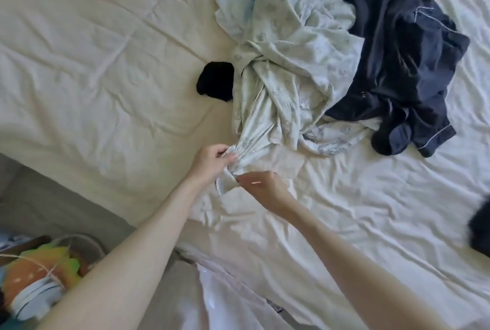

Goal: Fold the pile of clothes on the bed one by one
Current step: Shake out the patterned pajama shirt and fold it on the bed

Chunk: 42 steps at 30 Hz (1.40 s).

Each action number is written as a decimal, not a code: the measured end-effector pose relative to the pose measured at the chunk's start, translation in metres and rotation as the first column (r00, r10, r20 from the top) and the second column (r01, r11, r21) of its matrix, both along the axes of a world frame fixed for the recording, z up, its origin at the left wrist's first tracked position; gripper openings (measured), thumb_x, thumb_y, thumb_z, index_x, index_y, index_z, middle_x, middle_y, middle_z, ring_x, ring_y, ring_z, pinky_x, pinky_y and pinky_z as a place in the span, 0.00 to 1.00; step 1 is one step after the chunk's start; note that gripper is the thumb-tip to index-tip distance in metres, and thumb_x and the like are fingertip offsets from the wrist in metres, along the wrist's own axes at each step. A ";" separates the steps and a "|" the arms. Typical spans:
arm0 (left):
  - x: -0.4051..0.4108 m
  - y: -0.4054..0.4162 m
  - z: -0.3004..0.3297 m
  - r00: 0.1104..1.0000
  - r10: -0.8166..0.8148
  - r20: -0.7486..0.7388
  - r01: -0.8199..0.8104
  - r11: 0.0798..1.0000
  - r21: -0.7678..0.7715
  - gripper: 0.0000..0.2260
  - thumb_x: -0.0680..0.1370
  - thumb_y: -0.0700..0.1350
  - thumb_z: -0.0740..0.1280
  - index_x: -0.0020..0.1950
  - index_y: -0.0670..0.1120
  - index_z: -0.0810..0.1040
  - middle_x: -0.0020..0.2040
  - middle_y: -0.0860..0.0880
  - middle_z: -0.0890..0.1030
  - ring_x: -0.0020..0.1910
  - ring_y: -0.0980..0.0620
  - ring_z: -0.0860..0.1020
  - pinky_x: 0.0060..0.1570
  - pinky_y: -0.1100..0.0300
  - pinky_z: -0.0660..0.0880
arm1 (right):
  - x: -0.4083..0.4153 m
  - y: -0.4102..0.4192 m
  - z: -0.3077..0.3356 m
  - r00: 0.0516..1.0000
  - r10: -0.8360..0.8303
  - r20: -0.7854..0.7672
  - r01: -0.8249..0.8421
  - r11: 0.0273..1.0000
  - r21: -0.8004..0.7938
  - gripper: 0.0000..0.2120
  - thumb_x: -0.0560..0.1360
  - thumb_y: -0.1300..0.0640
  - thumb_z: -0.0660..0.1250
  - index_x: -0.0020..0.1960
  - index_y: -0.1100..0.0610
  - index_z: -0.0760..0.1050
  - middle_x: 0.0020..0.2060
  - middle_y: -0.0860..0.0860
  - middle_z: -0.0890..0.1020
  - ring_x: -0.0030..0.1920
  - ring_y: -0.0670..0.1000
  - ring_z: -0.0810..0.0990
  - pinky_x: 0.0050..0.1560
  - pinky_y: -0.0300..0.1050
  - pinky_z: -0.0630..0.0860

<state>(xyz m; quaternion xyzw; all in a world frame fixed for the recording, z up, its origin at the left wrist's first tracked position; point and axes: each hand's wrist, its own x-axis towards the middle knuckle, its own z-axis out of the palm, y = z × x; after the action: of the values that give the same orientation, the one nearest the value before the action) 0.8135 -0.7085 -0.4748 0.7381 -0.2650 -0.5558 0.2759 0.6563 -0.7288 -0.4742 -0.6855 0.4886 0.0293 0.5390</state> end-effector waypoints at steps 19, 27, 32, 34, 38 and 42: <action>0.001 0.048 -0.039 0.699 -0.524 0.487 0.526 0.838 0.146 0.27 0.79 0.41 0.62 0.76 0.49 0.57 0.77 0.48 0.55 0.74 0.47 0.60 0.67 0.53 0.65 | -0.021 -0.053 -0.076 0.823 0.112 -0.557 -0.359 0.862 -0.357 0.17 0.78 0.58 0.60 0.67 0.52 0.72 0.67 0.52 0.72 0.70 0.55 0.63 0.67 0.55 0.61; -0.020 0.007 -0.048 0.363 -0.844 0.396 0.779 0.508 0.368 0.30 0.77 0.42 0.63 0.77 0.50 0.55 0.76 0.47 0.61 0.76 0.45 0.50 0.72 0.40 0.37 | -0.055 -0.024 -0.046 0.967 0.081 -0.242 -0.135 0.967 -0.215 0.10 0.78 0.60 0.63 0.53 0.60 0.81 0.41 0.57 0.85 0.42 0.56 0.82 0.39 0.42 0.71; -0.048 0.031 -0.038 0.528 -0.849 -0.032 0.832 0.509 0.221 0.18 0.79 0.46 0.61 0.69 0.49 0.71 0.67 0.49 0.73 0.66 0.49 0.71 0.65 0.53 0.67 | -0.108 -0.013 -0.051 0.844 0.196 -0.499 -0.179 0.980 0.082 0.17 0.75 0.65 0.57 0.55 0.55 0.81 0.48 0.57 0.84 0.50 0.59 0.80 0.47 0.48 0.75; -0.044 0.022 -0.038 0.653 -0.746 0.131 0.731 0.666 0.149 0.17 0.81 0.44 0.59 0.70 0.48 0.70 0.68 0.49 0.73 0.66 0.50 0.71 0.65 0.55 0.68 | -0.098 -0.031 -0.054 0.882 -0.008 -0.472 -0.039 0.995 -0.090 0.14 0.76 0.63 0.58 0.54 0.56 0.81 0.47 0.58 0.84 0.49 0.60 0.80 0.44 0.48 0.73; -0.020 -0.014 -0.052 0.637 -0.602 0.481 0.672 0.740 0.036 0.19 0.80 0.40 0.58 0.72 0.46 0.66 0.71 0.47 0.68 0.70 0.50 0.66 0.70 0.56 0.62 | -0.045 -0.095 -0.061 0.910 -0.318 -0.267 0.189 0.890 -0.415 0.18 0.79 0.49 0.59 0.63 0.58 0.72 0.55 0.55 0.80 0.53 0.54 0.79 0.48 0.47 0.74; 0.007 -0.062 -0.072 0.714 -0.436 0.547 0.560 0.825 -0.073 0.24 0.80 0.39 0.60 0.75 0.44 0.61 0.75 0.46 0.61 0.74 0.49 0.60 0.71 0.59 0.55 | 0.023 -0.168 -0.074 0.838 -0.520 -0.165 0.400 0.792 -0.462 0.30 0.77 0.39 0.57 0.69 0.60 0.64 0.64 0.55 0.71 0.64 0.55 0.69 0.62 0.51 0.67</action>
<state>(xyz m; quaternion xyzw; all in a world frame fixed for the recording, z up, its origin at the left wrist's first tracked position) 0.8202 -0.7710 -0.5468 0.7197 -0.5816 -0.3598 0.1196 0.6793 -0.8963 -0.5484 -0.6296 0.7090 -0.1091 0.2982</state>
